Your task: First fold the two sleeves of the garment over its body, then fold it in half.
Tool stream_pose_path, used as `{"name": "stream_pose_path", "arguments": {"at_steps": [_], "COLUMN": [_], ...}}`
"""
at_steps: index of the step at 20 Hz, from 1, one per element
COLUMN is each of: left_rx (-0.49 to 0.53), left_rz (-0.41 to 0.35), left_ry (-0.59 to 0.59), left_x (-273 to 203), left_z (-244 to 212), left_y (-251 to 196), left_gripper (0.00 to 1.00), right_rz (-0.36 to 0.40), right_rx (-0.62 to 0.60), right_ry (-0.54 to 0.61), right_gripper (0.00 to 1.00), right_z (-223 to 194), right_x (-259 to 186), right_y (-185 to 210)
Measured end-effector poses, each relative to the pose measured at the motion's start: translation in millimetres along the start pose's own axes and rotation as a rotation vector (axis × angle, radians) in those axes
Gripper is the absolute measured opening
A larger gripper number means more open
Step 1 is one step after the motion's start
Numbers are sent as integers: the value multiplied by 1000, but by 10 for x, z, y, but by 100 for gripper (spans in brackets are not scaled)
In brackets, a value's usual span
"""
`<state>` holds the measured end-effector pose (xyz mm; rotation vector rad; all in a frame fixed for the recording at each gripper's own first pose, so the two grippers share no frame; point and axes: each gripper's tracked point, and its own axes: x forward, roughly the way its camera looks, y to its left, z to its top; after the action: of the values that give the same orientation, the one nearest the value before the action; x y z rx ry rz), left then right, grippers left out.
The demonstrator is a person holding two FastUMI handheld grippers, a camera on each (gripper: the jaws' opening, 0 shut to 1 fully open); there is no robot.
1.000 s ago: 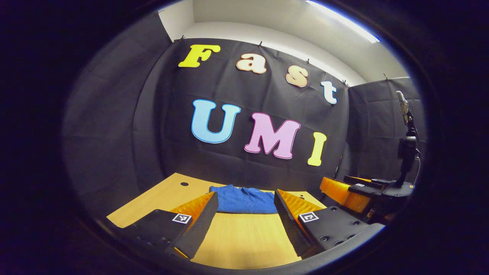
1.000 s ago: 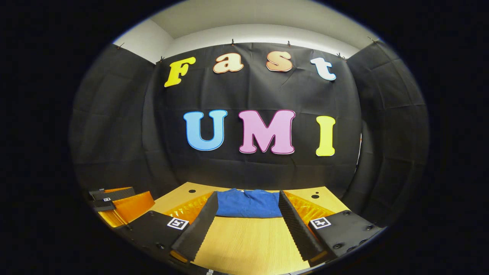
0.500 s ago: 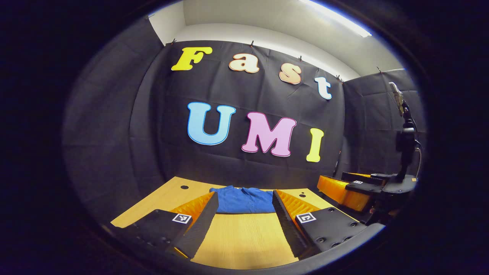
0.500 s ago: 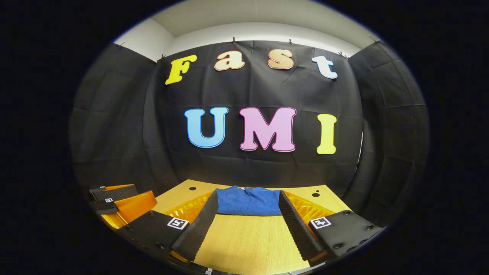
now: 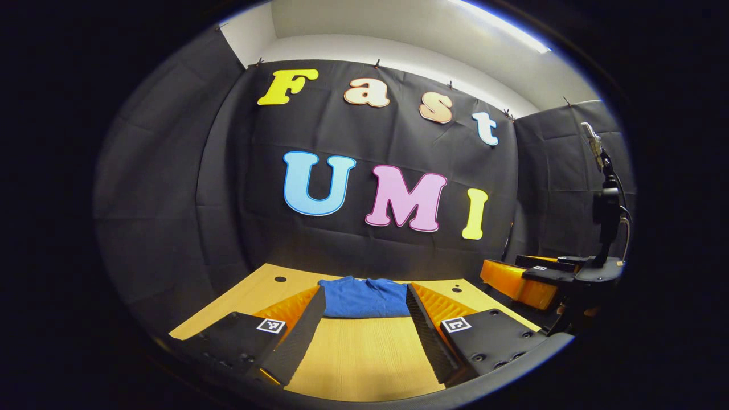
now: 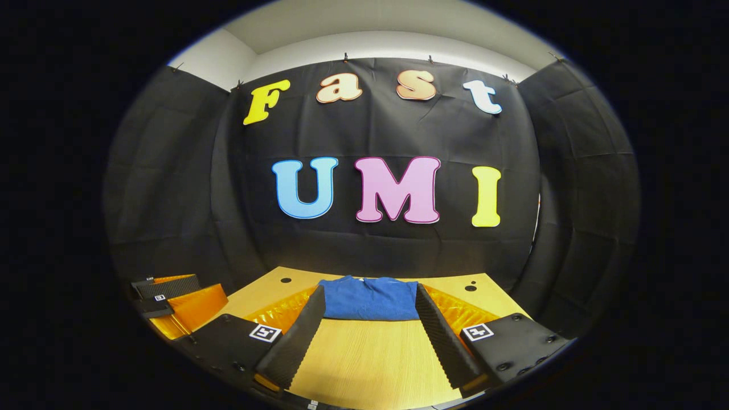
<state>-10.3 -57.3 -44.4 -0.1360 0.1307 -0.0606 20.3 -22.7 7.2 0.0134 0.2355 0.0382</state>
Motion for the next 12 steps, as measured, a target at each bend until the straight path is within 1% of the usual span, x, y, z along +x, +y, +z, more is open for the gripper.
{"name": "stream_pose_path", "arguments": {"at_steps": [5,6,7,9,10,12], "left_rx": [43,51,56,52,49,54], "left_rz": [16,22,35,49,53,65], "left_ry": [-11,-26,-39,-50,-52,-57], "left_x": [71,80,91,73,70,41], "left_z": [163,229,287,335,357,392], "left_y": [74,97,133,186,206,238], "left_gripper": [81,84,81,82,82,82], "right_rz": [0,7,10,17,19,34], "right_rx": [32,32,25,2,-4,1], "right_ry": [0,4,5,5,3,1], "right_gripper": [99,99,99,99,90,90], "right_z": [56,61,83,121,143,175], "right_x": [36,55,66,128,162,216], "right_y": [-17,-4,4,21,28,74]}}
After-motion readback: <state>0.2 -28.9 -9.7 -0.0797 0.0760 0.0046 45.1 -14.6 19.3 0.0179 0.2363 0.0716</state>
